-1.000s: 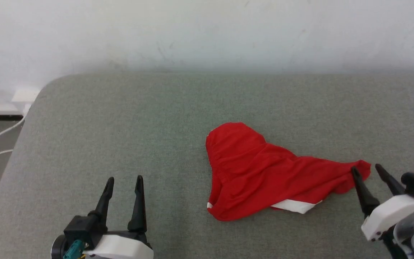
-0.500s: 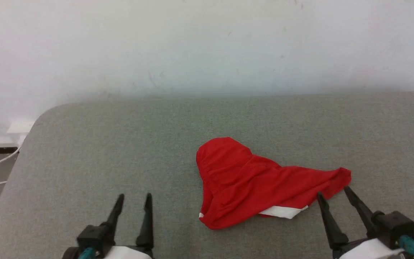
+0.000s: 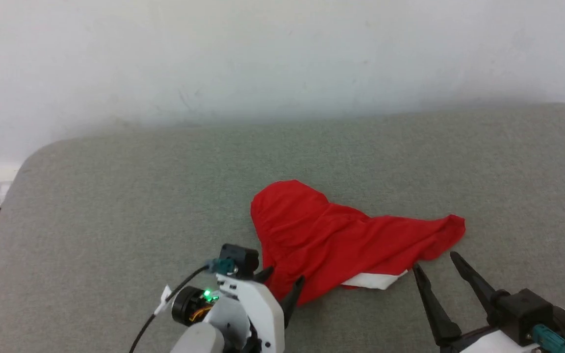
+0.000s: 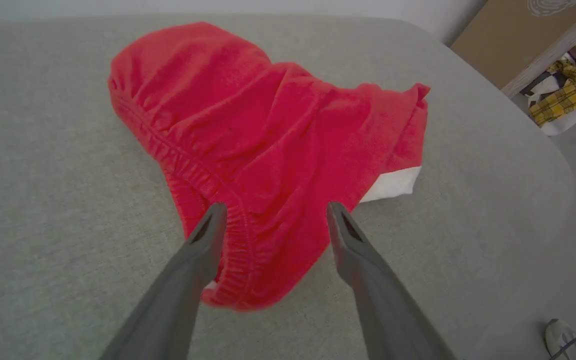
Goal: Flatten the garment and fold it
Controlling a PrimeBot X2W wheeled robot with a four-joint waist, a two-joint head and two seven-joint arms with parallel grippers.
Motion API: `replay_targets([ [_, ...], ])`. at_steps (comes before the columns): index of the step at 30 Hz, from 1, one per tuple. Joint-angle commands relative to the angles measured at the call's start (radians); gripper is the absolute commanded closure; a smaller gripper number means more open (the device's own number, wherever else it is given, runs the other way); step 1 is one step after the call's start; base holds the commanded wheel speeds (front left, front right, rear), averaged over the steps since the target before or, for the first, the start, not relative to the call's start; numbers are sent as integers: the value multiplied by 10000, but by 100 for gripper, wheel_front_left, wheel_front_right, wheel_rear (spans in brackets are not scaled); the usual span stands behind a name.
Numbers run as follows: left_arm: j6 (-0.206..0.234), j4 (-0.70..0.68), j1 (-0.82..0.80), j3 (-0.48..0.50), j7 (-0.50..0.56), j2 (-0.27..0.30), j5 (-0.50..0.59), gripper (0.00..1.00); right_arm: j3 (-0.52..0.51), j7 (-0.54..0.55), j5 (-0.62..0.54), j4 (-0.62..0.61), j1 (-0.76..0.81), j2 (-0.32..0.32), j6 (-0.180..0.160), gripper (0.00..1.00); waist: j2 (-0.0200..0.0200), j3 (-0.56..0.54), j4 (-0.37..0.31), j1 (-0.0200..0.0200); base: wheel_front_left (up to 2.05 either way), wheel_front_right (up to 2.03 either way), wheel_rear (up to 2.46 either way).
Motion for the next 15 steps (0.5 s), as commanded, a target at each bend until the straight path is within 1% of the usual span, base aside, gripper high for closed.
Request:
replay_targets([
  [1, -58, 396, -434, -86, 378, 25, -232, 0, 49, 38, -85, -81, -135, -13, -9, 0, 0, 229, -251, 0, 0, 0, 0],
  [7, -70, 1661, -1171, -263, 1754, 179, -766, 0, 173, 80, -19, -15, -196, 92, -9, 0, 0, 331, -538, 0, 0, 0, 0],
  [8, -71, 1797, -1258, -301, 1908, 225, -802, 40, 201, 74, 1, 8, -211, 101, -9, 0, 0, 329, -575, 0, 0, 0, 0],
  [9, -72, 1897, -1325, -318, 2016, 237, -891, 74, 226, 59, 15, 26, -221, 106, -9, 0, 0, 326, -602, 0, 0, 0, 0],
  [10, -73, 1975, -1396, -325, 2077, 257, -953, 100, 241, 48, 23, 47, -224, 110, -9, 0, 0, 325, -622, 0, 0, 0, 0],
  [13, -75, 2149, -1596, -419, 2244, 357, -1051, 100, 251, -24, 93, 96, -238, 146, -9, 0, 0, 324, -664, 0, 0, 0, 0],
  [15, -76, 2098, -1756, -382, 1954, 407, -1065, 100, 273, -39, 97, 140, -262, 148, -9, 0, 0, 315, -696, 0, 0, 0, 0],
])
